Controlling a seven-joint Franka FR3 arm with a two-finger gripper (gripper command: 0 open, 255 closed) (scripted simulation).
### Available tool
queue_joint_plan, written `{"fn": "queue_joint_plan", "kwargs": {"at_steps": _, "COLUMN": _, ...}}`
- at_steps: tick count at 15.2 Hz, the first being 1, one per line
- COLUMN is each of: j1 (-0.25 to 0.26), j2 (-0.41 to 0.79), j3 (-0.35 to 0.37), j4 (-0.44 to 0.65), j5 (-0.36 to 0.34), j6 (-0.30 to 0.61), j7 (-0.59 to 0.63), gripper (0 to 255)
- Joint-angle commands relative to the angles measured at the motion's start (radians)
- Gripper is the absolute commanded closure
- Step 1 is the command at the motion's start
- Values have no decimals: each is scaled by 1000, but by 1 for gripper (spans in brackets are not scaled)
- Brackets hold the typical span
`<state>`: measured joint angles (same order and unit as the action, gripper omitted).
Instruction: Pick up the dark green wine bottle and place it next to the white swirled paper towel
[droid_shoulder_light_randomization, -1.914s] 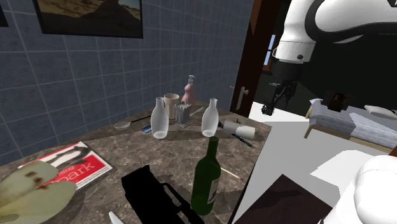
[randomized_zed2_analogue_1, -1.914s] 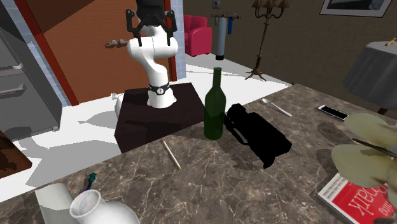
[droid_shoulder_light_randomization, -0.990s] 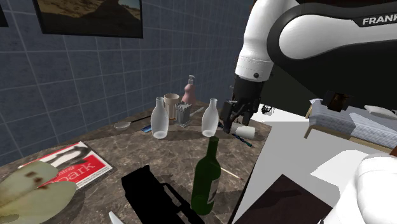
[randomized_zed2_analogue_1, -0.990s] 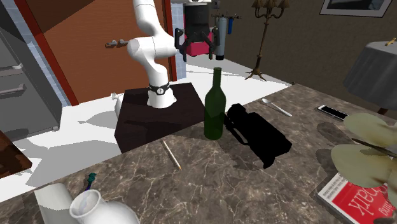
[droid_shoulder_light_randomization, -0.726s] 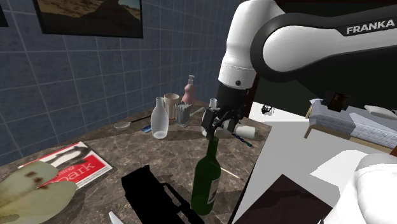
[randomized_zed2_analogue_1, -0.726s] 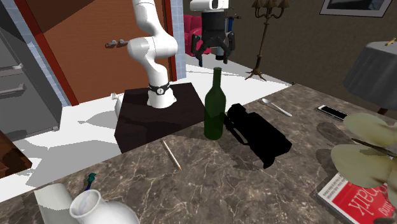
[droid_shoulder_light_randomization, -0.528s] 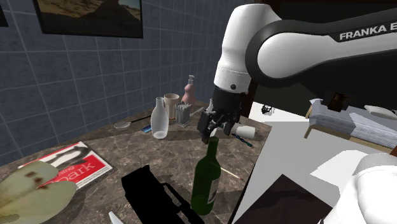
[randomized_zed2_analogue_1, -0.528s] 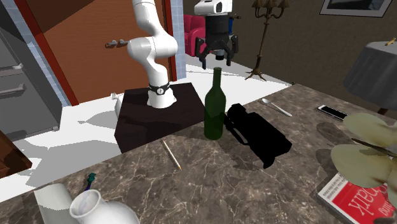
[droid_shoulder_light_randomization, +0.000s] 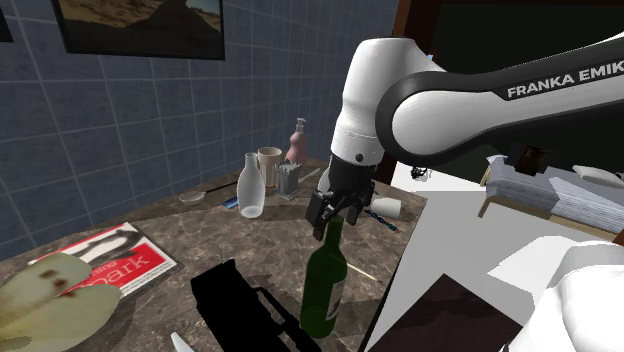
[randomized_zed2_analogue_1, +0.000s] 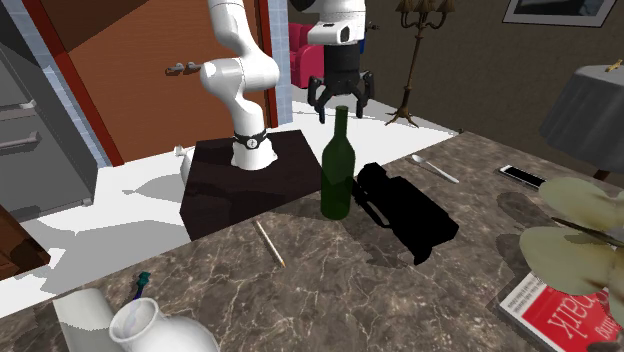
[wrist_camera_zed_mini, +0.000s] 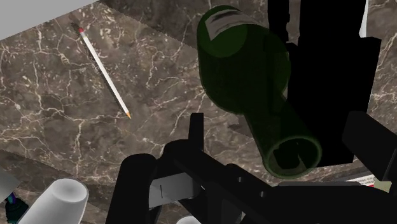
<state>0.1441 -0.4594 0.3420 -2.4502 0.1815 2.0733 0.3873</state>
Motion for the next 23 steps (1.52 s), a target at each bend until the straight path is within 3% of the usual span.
{"fn": "queue_joint_plan", "kwargs": {"at_steps": 1, "j1": 0, "j2": 1, "j3": 1, "j4": -1, "j5": 0, "j6": 3, "j7": 1, "gripper": 0}}
{"fn": "queue_joint_plan", "kwargs": {"at_steps": 5, "j1": 0, "j2": 1, "j3": 1, "j4": -1, "j5": 0, "j6": 3, "j7": 1, "gripper": 0}}
{"fn": "queue_joint_plan", "kwargs": {"at_steps": 6, "j1": 0, "j2": 1, "j3": 1, "j4": -1, "j5": 0, "j6": 3, "j7": 1, "gripper": 255}}
{"fn": "queue_joint_plan", "kwargs": {"at_steps": 15, "j1": 0, "j2": 1, "j3": 1, "j4": -1, "j5": 0, "j6": 3, "j7": 1, "gripper": 255}}
{"fn": "queue_joint_plan", "kwargs": {"at_steps": 23, "j1": -3, "j2": -25, "j3": -15, "j4": 87, "j5": -7, "j6": -111, "j7": 1, "gripper": 255}}
